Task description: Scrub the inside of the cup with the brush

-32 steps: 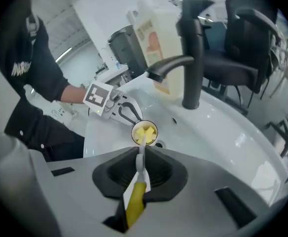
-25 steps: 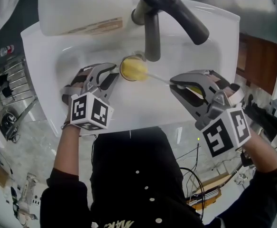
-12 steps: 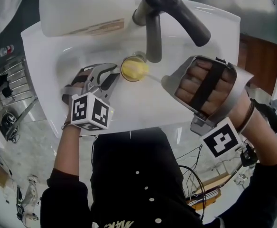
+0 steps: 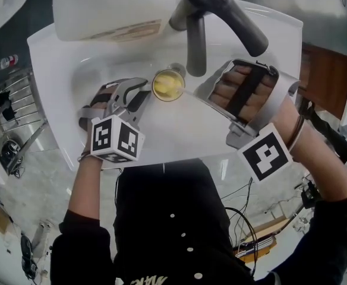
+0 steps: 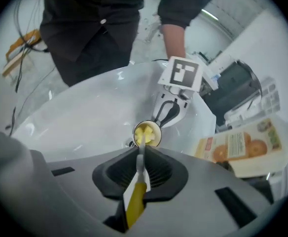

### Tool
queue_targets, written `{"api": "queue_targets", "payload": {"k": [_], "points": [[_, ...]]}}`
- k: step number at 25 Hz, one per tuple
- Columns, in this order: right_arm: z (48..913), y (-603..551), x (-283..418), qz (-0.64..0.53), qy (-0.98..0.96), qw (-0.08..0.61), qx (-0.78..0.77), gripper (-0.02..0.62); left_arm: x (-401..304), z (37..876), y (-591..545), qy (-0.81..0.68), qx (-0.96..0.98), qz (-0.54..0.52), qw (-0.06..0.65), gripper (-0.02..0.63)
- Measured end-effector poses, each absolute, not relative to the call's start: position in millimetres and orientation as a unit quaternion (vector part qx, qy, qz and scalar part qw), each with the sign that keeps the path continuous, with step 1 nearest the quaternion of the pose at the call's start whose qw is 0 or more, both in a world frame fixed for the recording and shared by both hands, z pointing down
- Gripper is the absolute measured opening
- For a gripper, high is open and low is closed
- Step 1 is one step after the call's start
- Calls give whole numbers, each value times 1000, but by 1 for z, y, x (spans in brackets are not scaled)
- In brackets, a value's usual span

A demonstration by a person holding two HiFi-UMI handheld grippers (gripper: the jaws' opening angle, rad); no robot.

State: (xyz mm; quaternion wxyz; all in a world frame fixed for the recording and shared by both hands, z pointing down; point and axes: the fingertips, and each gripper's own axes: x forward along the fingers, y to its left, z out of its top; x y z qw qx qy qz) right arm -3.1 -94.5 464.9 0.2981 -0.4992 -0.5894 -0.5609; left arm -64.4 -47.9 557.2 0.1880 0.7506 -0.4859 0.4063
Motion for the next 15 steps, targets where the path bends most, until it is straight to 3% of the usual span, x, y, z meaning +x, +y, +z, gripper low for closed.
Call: {"api": "queue_targets", "payload": {"k": [3, 7, 15], "points": [[465, -99, -8, -421, -682, 384, -458, 54, -65, 559, -46, -486, 749, 409, 189, 91], [466, -106, -12, -147, -778, 497, -354, 54, -65, 561, -46, -483, 745, 423, 182, 91], [477, -122, -6, 215, -792, 535, -201, 58, -66, 562, -46, -488, 742, 423, 181, 91]]}}
